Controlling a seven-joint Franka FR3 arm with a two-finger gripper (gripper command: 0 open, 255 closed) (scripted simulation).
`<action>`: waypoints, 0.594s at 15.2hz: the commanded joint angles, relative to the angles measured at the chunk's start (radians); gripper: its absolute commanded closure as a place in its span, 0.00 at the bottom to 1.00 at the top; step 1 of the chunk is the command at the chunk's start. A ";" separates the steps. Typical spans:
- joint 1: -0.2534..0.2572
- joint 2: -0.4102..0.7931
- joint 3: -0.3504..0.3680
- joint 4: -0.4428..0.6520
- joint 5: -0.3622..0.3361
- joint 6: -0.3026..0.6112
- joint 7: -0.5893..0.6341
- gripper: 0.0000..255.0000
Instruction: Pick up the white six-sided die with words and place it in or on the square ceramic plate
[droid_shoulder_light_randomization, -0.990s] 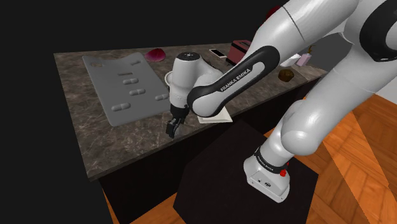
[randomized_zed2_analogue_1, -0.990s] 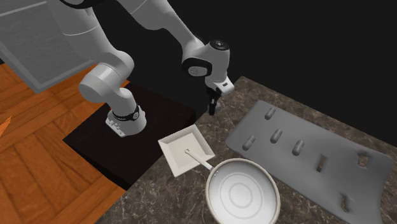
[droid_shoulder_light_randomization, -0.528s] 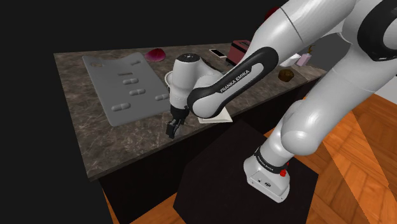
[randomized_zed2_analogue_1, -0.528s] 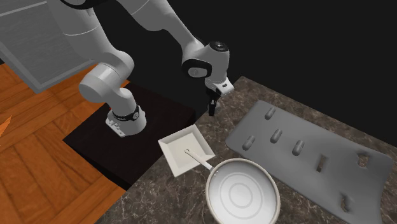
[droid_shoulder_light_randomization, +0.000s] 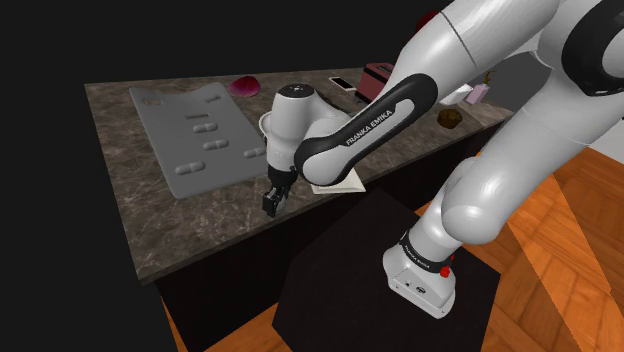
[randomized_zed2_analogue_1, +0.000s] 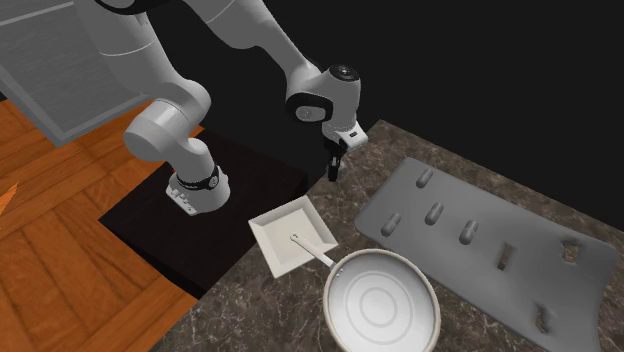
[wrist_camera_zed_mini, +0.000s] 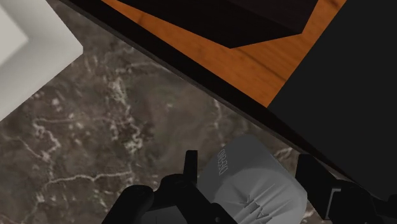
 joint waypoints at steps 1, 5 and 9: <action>0.000 0.000 0.000 0.000 0.000 0.000 0.000 1.00; 0.005 -0.043 -0.003 0.008 0.024 -0.048 -0.018 1.00; 0.011 -0.096 -0.009 0.022 0.048 -0.113 -0.036 1.00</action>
